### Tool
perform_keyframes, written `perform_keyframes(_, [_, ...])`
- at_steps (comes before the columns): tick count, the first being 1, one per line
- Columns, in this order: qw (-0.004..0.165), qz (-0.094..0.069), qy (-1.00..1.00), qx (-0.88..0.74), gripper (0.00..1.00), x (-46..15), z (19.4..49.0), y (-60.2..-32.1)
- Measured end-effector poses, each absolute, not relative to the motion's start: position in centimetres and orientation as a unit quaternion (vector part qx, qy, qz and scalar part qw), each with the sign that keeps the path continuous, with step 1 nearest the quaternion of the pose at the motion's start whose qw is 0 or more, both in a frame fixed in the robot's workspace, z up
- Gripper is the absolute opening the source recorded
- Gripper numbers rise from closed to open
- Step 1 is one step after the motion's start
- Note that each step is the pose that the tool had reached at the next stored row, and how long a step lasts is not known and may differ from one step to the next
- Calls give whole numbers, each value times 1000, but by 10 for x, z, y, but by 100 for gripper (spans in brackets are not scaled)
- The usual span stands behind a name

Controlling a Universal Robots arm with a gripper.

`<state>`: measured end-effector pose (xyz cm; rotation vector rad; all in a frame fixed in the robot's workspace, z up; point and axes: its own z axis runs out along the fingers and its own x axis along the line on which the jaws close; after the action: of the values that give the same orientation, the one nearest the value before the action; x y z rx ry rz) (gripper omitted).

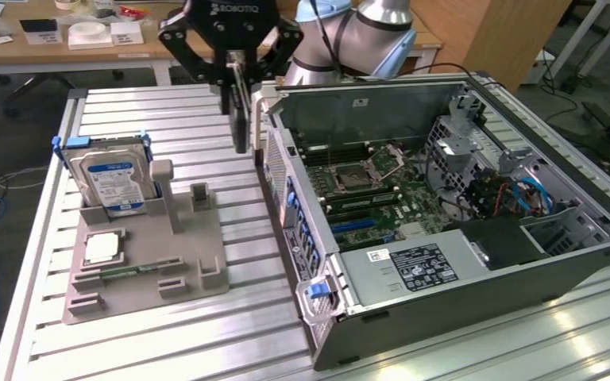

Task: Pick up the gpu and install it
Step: 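Pick up the gpu and move the gpu toward the slot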

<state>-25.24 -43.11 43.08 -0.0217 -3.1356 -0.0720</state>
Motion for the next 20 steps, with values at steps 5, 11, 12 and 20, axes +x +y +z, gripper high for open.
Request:
perform_keyframes(5, [3,-23,-1000,-6,28,-230,430,-431])
perform_keyframes(11, [3,-23,-1000,-5,28,-203,430,-431])
perform_keyframes(12, [3,-23,-1000,-5,28,-198,430,-431])
perform_keyframes(20, [3,-22,-1000,-5,28,-169,430,-431])
